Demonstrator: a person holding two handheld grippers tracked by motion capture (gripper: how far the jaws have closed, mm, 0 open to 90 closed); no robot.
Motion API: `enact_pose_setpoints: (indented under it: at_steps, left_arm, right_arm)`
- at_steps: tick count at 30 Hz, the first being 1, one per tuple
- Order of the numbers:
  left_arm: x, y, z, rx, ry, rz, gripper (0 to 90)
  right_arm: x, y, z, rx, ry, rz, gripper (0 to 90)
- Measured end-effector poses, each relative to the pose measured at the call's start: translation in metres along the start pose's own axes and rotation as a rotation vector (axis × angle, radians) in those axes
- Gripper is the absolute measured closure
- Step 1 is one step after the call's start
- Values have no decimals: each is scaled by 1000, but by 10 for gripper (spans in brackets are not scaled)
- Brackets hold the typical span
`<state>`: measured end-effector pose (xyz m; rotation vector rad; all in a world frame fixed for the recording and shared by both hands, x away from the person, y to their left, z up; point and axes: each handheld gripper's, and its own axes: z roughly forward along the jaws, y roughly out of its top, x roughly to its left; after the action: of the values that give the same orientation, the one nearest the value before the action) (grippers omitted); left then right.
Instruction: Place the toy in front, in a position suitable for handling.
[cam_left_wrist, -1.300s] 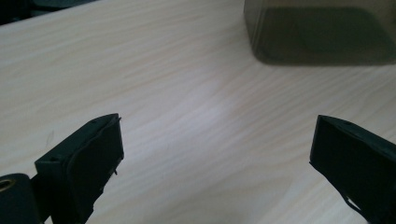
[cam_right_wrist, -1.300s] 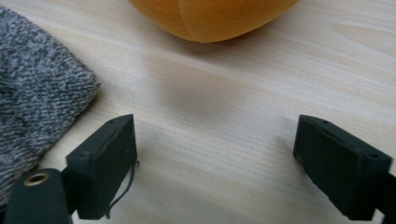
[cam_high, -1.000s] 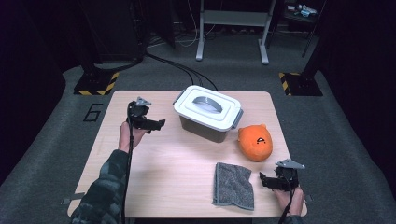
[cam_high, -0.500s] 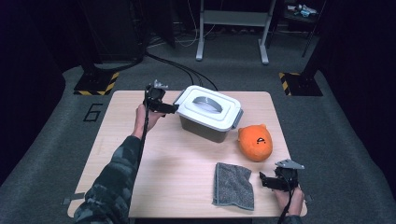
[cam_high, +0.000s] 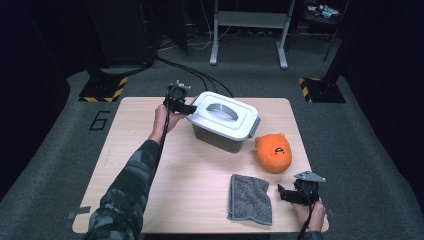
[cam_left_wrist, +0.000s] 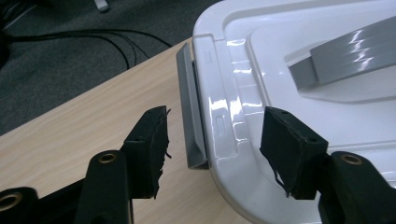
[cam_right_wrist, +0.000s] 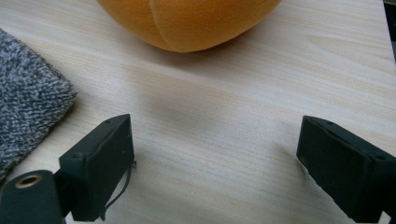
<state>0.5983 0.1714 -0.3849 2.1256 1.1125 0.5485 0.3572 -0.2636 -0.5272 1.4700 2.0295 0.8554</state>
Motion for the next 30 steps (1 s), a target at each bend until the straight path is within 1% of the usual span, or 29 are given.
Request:
enact_pose_setpoints:
  at_steps: [2,5,7,8,10,11,14,15,16,17,18,19,20,22,27,28,30]
  left_arm:
    - [2,-2,4,13,-9,-12,428]
    - [5,-3,5,0,-33,-31,453]
    - [4,-3,5,-5,-49,-31,490]
    - [4,-3,5,-4,-58,-30,524]
    - [3,-3,5,-2,-61,-22,572]
    - [2,-3,5,-1,-55,-24,573]
    - [3,-3,5,-2,-60,-30,589]
    - [2,-3,5,-3,-56,-32,592]
    - [1,-3,5,0,-51,-26,594]
    - [-1,-3,5,1,-41,-27,596]
    - [-2,-2,4,2,-30,-19,599]
    - [-2,-2,4,2,-30,-19,601]
    - [-4,-2,5,1,-14,-17,601]
    - [-5,-2,5,0,4,-16,604]
    - [-5,-3,4,2,12,-23,606]
    - [-5,-3,4,-5,19,-28,607]
    - [-5,-4,3,-5,20,-29,607]
  right_arm:
    - [0,0,0,-1,0,0,104]
    - [0,0,0,-2,0,-2,105]
    - [0,0,0,-7,-3,-6,106]
    - [0,0,0,-10,-6,-5,106]
    - [0,0,0,-3,-3,-5,106]
    - [0,0,0,-4,-4,-5,106]
    - [1,0,0,-5,-5,-7,107]
    - [1,0,0,-5,-5,-8,107]
    - [1,0,0,-5,-5,-8,107]
    - [1,0,0,-5,-5,-6,107]
    - [1,0,0,-5,-5,-7,107]
    - [1,0,0,-5,-5,-7,107]
    - [1,0,0,-5,-5,-7,107]
    - [1,0,0,-6,-6,-8,107]
    - [1,0,0,-7,-4,-5,107]
    - [1,-1,0,-15,-10,-6,108]
    - [1,0,0,-5,-5,-7,108]
